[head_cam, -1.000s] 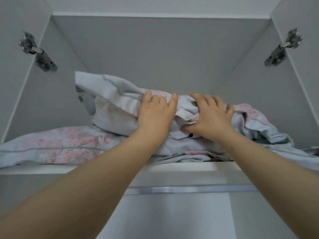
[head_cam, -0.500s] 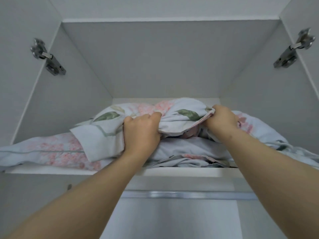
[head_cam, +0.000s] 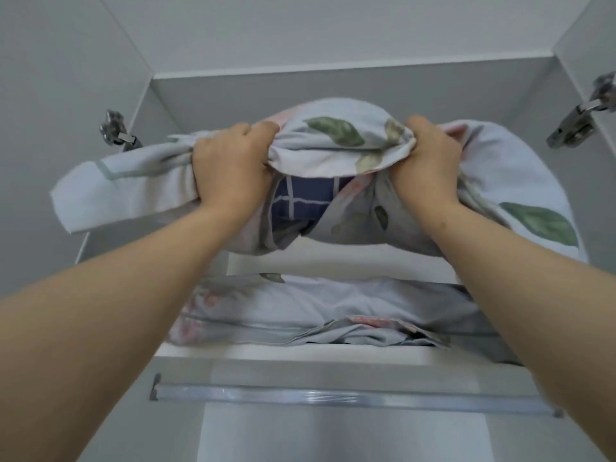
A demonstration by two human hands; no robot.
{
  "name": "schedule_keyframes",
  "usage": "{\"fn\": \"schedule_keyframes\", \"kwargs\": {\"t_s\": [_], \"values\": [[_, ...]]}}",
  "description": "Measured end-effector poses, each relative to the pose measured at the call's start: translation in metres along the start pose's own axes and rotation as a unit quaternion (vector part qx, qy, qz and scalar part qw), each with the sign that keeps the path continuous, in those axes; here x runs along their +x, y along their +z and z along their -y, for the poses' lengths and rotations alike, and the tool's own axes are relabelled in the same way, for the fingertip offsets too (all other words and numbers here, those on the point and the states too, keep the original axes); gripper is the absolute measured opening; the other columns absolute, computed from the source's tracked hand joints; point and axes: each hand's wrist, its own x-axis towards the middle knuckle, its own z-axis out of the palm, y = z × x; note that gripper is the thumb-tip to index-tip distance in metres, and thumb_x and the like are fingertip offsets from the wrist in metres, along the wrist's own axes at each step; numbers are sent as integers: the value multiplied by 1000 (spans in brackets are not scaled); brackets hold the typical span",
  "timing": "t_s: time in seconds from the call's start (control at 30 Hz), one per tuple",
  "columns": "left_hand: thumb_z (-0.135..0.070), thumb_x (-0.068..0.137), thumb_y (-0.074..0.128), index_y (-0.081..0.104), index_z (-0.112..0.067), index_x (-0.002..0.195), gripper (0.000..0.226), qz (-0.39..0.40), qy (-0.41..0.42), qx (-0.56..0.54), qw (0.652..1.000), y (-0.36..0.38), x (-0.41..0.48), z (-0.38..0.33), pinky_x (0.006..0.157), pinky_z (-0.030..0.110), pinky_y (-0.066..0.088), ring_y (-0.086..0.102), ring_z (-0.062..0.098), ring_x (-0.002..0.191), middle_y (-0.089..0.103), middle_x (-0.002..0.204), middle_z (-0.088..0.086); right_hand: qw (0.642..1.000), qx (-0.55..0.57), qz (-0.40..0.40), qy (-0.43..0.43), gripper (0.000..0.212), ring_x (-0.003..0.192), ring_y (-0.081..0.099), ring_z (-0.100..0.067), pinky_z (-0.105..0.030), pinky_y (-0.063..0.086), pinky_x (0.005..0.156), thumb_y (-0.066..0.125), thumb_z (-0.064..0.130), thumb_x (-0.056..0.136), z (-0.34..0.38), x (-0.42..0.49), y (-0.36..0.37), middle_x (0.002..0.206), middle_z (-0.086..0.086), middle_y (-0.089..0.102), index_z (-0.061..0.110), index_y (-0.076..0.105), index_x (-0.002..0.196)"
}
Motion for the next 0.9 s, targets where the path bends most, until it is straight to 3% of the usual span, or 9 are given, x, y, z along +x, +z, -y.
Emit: {"fn": "schedule_keyframes", "kwargs": {"t_s": [0.07,0.27,0.43,0.5,0.6,0.7,0.9], "values": [[-17,79,53,64,-11,96,21,-32,5,4,999,-9,12,4,59,37,28,60,43,71,65,79,23,1000,-1,-21,-23,42,68,39,-21,-31,9,55,48,7,82,13,8,-5,56,8,30,22,19,55],[-15,75,53,61,-11,82,10,-66,-5,5,998,-32,26,17,55,33,25,58,39,58,62,66,19,997,-14,-27,-67,40,68,37,-22,-31,9,56,44,5,80,48,19,-20,57,10,29,26,19,56],[-10,69,58,63,-12,77,9,-74,-9,-4,997,-54,20,20,51,30,28,57,36,50,60,58,17,996,-15,-41,-82,26,67,38,-24,-41,19,61,45,3,75,62,9,-32,67,-9,42,18,29,61],[-9,70,57,65,-12,80,13,-52,-21,-13,998,-74,11,18,52,32,29,58,38,55,61,62,18,994,-12,-44,-96,29,67,37,-24,-39,23,59,45,5,73,70,0,-36,67,-10,41,20,25,59],[-12,77,53,67,-18,99,26,-22,-48,-23,998,-101,-2,10,57,36,34,61,39,73,67,81,18,992,-3,-62,-113,22,66,37,-26,-36,22,56,49,2,70,78,-11,-44,65,-16,43,17,33,66],[-18,85,50,63,-20,110,29,-8,-98,-5,995,-127,-6,-3,61,33,29,60,37,85,68,93,15,987,15,-88,-135,29,62,48,-34,-35,24,56,53,-4,64,84,-19,-58,63,-24,50,18,35,65],[-17,83,50,62,-14,93,16,-35,-143,51,988,-173,-17,-51,58,31,23,57,33,74,65,78,11,977,76,-111,-167,30,65,39,-23,-33,23,59,47,8,65,80,-36,-105,60,-18,44,27,25,71]]}}
